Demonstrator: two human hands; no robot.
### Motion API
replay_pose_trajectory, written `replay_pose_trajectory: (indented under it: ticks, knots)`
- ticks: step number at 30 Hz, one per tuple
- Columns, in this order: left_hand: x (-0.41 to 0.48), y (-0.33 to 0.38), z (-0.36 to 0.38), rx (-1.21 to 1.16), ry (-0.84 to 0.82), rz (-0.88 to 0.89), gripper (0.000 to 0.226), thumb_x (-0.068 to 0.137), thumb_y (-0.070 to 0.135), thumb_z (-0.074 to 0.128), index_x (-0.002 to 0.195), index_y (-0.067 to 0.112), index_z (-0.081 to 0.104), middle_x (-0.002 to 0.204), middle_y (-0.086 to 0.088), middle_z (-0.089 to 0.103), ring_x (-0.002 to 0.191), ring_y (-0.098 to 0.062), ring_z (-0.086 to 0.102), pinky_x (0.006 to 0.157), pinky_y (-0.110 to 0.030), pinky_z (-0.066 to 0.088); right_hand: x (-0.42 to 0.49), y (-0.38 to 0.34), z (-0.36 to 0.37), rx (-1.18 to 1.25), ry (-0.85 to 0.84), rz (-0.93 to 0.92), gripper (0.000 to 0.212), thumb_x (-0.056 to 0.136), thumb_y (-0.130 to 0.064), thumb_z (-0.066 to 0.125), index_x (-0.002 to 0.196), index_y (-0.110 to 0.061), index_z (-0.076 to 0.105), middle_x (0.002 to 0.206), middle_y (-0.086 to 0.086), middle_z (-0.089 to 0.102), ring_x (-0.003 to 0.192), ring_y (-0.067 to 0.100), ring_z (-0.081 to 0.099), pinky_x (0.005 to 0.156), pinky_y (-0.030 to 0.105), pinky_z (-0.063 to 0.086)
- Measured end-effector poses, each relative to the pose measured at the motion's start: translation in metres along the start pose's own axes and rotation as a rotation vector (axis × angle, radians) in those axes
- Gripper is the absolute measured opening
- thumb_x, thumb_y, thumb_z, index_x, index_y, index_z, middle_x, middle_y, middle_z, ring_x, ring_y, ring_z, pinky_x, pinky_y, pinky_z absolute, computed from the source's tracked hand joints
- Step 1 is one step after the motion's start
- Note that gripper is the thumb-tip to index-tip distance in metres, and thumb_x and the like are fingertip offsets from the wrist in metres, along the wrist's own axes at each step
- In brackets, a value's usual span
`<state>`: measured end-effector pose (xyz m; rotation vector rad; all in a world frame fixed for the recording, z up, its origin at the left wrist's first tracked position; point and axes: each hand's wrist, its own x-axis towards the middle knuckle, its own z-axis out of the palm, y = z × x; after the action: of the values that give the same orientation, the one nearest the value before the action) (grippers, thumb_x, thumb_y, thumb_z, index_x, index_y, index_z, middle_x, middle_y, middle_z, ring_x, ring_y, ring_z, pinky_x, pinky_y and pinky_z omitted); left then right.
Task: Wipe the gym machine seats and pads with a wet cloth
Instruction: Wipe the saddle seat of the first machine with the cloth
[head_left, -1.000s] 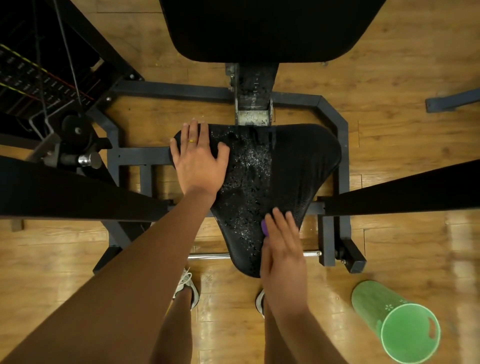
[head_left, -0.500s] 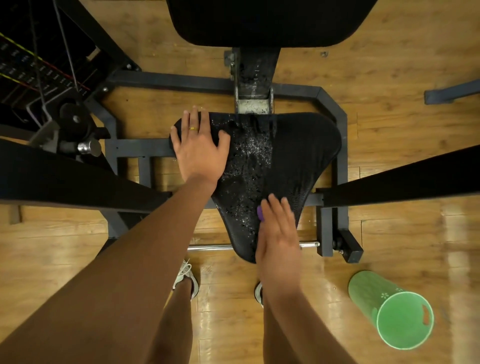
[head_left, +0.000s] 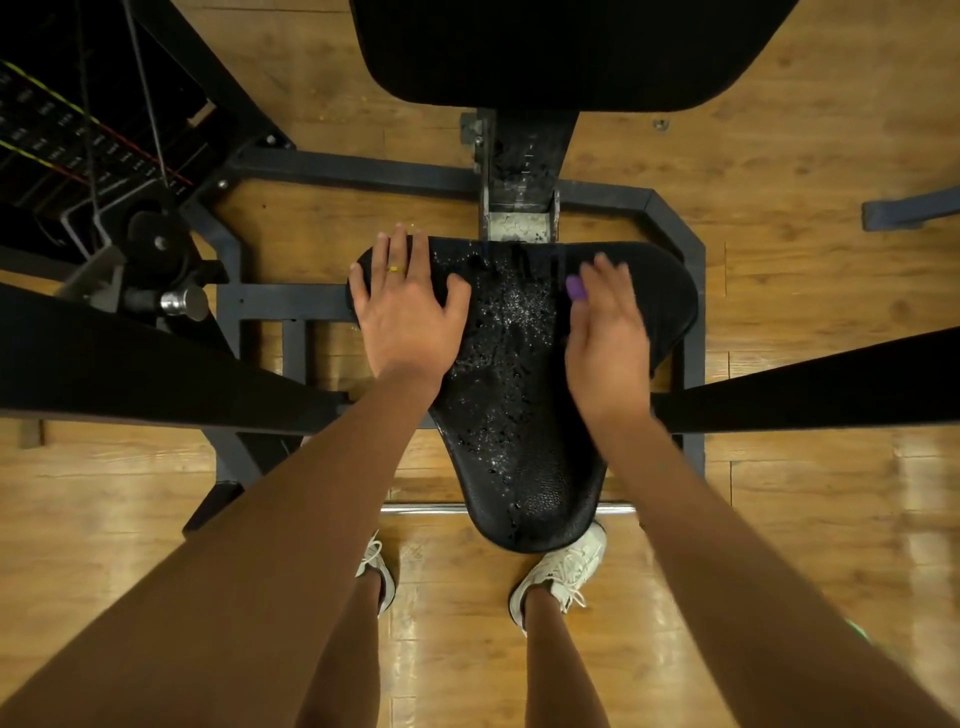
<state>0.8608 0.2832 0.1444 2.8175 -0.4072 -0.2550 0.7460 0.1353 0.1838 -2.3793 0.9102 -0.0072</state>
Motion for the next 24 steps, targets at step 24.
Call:
replay_pose_trajectory:
  ticks: [24]
  knots:
    - [0.002,0.000,0.001,-0.013,0.017,-0.016,0.062,0.097,0.046,0.036,0.150,0.016,0.040,0.161,-0.004,0.031,0.151,-0.020,0.018,0.124,-0.049,0.008,0.028,-0.008,0.029,-0.059,-0.037,-0.050,0.038,0.102,-0.006,0.040,0.138,0.000,0.050,0.148,0.016,0.046,0.146,0.032,0.027,0.121,0.041,0.025]
